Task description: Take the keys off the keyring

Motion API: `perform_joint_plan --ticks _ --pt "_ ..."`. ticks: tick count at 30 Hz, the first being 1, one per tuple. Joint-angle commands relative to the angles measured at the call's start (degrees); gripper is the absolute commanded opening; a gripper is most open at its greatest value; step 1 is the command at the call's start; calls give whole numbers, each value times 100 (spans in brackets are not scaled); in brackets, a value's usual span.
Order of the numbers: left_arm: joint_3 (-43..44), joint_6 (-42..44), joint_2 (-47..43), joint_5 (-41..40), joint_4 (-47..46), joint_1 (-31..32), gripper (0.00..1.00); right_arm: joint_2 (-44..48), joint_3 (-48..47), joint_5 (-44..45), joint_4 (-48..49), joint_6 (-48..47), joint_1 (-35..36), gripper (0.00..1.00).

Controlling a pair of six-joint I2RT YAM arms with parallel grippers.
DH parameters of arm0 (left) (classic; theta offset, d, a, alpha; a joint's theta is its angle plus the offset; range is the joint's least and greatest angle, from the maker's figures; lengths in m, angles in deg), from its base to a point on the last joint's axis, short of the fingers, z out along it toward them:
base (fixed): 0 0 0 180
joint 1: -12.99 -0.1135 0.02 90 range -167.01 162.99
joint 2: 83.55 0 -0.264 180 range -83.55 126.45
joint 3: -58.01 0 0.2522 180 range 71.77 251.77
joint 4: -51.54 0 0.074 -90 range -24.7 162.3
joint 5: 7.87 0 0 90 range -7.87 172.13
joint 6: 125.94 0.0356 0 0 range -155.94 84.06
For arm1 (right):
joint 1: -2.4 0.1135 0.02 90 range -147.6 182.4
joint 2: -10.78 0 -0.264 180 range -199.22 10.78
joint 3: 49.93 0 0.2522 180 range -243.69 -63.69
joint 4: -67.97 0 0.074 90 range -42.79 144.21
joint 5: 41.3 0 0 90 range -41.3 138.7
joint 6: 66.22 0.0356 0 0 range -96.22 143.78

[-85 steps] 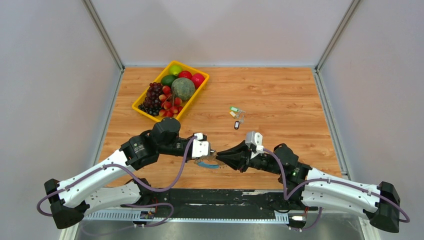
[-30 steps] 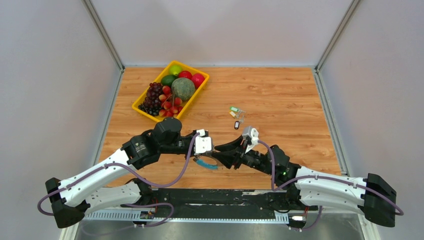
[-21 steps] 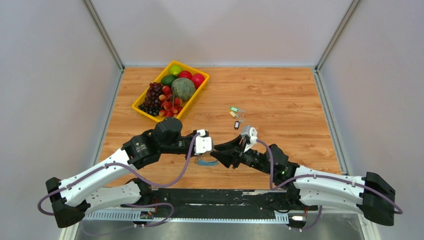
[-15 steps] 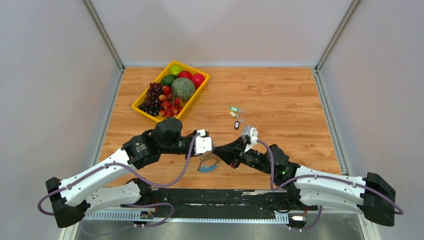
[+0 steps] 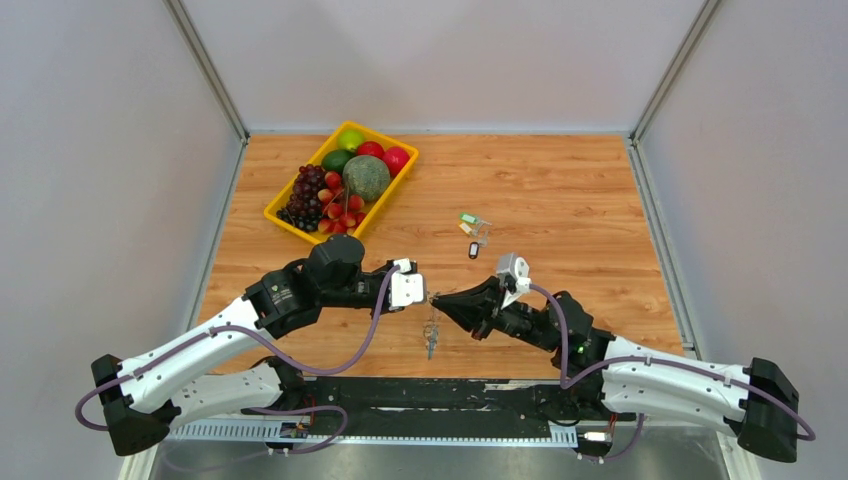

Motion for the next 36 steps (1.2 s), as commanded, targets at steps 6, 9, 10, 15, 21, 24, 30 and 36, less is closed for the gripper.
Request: perform_joint_plan --ticks 6,9,10,15,21,24,30,36 --pt "113 -49 -29 118 -152 1 0 341 36 294 124 -47 36 0" --pt "108 -43 -24 163 -147 0 0 429 94 401 184 -38 29 0" --pt "111 -41 -24 169 -146 2 0 448 108 404 196 -35 33 0" --pt "121 -17 -42 209 -149 3 0 328 26 401 105 32 33 0" --pt "128 -14 -67 201 -138 1 0 309 2 714 -19 145 33 0" --pt "122 -21 -60 206 -136 1 0 438 97 840 77 164 29 0" --pt "74 15 0 396 -149 0 0 722 372 993 482 135 28 0" --pt "88 -1 141 631 -153 0 0 613 111 664 543 -189 35 0"
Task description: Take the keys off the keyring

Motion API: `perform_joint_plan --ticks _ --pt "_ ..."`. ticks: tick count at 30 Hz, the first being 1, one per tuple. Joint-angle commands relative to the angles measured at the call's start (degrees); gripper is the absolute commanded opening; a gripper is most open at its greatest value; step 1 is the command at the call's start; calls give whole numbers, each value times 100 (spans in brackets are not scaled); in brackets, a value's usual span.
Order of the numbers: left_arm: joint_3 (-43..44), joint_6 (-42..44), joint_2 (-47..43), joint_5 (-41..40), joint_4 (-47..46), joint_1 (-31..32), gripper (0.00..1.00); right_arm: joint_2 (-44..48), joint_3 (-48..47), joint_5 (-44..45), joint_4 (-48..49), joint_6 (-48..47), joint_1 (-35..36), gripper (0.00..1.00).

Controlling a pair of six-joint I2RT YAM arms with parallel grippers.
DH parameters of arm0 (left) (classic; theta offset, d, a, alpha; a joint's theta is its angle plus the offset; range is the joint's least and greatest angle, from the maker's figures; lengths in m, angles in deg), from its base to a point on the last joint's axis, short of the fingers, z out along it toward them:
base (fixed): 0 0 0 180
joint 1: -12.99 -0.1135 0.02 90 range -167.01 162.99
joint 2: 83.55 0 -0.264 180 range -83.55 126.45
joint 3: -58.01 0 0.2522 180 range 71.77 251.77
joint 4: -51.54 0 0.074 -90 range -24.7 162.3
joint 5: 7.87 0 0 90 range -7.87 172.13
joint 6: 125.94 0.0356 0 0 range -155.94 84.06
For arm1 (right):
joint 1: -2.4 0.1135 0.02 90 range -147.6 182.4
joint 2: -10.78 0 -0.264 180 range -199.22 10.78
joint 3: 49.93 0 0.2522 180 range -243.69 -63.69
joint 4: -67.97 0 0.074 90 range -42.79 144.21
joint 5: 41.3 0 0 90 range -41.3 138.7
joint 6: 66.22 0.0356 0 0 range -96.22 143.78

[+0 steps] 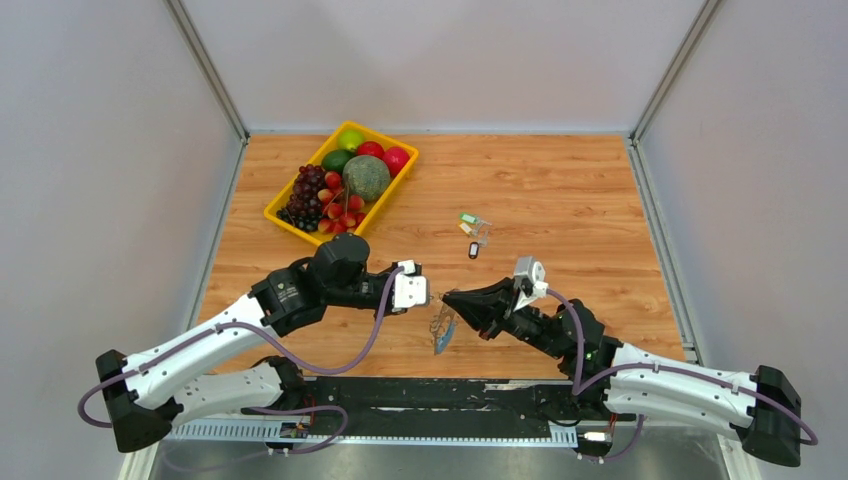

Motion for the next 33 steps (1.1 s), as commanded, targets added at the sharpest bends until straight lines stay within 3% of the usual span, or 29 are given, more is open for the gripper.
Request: perform_joint_plan --ticks 1,27,33 --pt "85 2 9 298 -66 -3 0 -25 -274 3 442 -281 -23 0" --pt "52 35 220 611 -30 -4 0 39 -169 -339 1189 -601 -28 0" --pt "100 -3 255 806 -5 -1 0 96 -67 -899 1545 -895 -29 0"
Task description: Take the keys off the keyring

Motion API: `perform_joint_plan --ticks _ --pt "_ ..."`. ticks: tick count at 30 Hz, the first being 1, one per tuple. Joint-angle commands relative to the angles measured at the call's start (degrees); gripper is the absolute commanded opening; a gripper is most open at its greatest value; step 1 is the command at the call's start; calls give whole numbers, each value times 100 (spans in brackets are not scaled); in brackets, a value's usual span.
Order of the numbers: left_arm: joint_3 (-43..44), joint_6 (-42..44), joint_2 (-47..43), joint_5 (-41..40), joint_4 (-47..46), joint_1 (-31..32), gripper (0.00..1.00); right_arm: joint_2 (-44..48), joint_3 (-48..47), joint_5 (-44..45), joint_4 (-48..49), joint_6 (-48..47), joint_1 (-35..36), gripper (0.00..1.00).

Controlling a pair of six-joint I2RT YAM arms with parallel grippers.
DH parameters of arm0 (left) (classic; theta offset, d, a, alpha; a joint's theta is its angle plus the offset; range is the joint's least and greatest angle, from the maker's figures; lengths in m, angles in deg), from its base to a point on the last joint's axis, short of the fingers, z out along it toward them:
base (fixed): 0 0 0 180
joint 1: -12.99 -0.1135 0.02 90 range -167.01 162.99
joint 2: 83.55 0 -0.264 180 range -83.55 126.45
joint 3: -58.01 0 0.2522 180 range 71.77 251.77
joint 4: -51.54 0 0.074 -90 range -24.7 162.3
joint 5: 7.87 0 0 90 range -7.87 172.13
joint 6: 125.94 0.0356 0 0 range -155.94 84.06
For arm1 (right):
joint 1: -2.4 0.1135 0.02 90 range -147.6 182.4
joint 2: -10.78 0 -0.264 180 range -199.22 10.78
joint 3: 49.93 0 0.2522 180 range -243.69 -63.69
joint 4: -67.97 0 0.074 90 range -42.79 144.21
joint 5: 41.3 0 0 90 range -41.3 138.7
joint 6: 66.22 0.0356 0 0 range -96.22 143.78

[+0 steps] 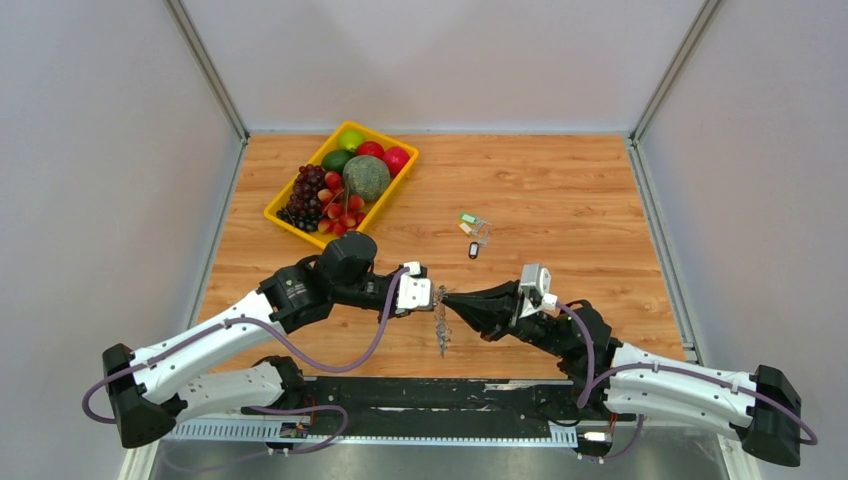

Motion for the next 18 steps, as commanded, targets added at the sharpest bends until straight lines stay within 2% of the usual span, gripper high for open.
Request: perform_joint_plan --ticks 1,7,13,18 --pt "109 -3 -2 388 19 2 0 125 -61 -581 966 -385 -24 0" --pt "171 2 -88 493 45 2 0 55 -132 -887 898 -743 -20 0" --pt "176 45 -174 414 34 0 0 28 -334 -436 492 -697 -25 0" --pt "149 60 -232 306 3 7 0 216 -182 23 538 -582 -24 0"
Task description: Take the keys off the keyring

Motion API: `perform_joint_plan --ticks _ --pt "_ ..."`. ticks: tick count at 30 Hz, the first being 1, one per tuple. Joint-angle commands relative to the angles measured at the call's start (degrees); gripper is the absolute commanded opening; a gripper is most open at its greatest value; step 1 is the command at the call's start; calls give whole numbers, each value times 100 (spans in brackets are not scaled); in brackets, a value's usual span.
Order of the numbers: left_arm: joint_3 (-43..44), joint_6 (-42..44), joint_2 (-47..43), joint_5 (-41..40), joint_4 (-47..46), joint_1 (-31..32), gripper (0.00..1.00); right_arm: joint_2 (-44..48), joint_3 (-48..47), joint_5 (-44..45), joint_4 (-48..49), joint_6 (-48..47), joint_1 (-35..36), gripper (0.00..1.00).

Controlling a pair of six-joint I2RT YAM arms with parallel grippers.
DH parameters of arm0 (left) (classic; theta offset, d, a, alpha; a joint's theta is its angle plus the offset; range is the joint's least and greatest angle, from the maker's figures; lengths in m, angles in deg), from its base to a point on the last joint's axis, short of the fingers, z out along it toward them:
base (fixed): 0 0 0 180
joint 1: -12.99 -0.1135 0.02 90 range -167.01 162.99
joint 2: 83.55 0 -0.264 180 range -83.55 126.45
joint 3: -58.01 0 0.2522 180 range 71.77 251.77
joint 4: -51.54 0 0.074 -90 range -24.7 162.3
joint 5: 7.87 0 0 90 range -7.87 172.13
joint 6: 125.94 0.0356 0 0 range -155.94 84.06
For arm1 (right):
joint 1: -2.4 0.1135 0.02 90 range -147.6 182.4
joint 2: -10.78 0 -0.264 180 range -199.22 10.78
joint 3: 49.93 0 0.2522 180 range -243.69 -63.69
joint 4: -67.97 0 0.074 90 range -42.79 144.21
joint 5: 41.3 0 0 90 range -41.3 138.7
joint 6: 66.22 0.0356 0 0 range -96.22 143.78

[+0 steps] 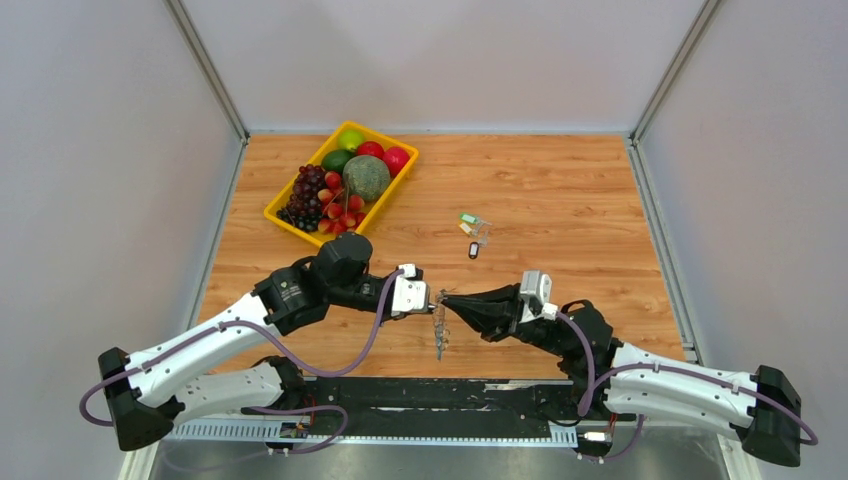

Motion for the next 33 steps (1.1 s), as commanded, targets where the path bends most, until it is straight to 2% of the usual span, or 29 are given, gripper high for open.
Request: perform_joint_plan --ticks 1,5,12,16,33 --pt "144 48 -127 28 -9 6 0 252 -148 588 374 80 -21 0" --pt "154 51 -126 7 -10 3 0 300 -153 1171 99 244 -24 0" --pt "157 52 -149 -47 -10 1 0 161 -305 1518 -521 546 -25 0" --pt "152 61 -197 -105 -20 0 0 48 -442 1581 -938 664 -24 0" --pt "71 92 -436 -302 -129 1 0 -140 -604 1386 -1597 1052 -21 0"
